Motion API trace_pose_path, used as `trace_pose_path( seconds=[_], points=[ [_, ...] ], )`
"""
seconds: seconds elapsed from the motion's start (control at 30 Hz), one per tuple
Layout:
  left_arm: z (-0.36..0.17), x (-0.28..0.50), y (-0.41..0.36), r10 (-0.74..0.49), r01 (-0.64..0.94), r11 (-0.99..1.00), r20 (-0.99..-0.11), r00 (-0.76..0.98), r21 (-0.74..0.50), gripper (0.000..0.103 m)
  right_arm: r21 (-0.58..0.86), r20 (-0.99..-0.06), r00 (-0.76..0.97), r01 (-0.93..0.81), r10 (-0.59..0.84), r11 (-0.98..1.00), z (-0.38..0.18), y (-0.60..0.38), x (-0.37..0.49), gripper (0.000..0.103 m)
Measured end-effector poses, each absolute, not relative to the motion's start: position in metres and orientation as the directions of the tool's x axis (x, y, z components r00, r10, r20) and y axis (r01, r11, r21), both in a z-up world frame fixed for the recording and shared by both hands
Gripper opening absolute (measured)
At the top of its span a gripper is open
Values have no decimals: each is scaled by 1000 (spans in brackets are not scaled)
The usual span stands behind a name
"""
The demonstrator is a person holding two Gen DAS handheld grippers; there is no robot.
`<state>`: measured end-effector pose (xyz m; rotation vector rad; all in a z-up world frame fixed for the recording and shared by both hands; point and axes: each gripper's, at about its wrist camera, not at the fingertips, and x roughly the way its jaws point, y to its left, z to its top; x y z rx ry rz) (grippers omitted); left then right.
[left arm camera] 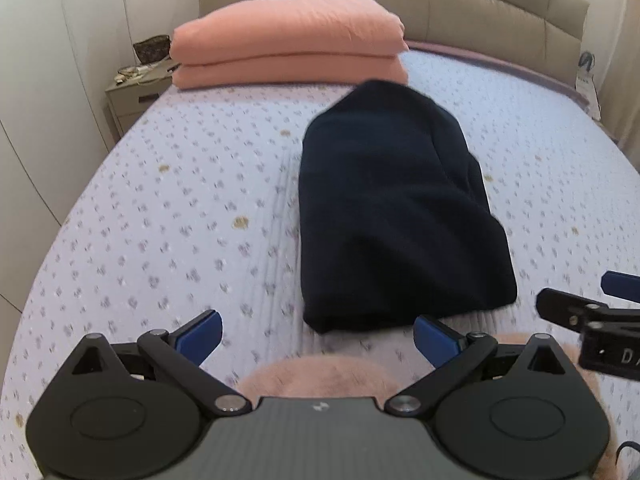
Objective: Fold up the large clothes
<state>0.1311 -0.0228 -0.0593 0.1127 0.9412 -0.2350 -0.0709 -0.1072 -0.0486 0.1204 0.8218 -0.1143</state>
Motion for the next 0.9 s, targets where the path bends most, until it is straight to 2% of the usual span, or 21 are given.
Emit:
trace_pose_path(
  seconds=[0.4,0.9],
  points=[
    [-73,129,-25,-148,233,972,-842,519,-27,103,78,-793,609,146,-27,986,-65,-103,-70,103],
    [-76,129,-23,-148,227,973,-841,521,-31,103,94,-799,601,149,-15,984,-69,-104,-72,103]
  ],
)
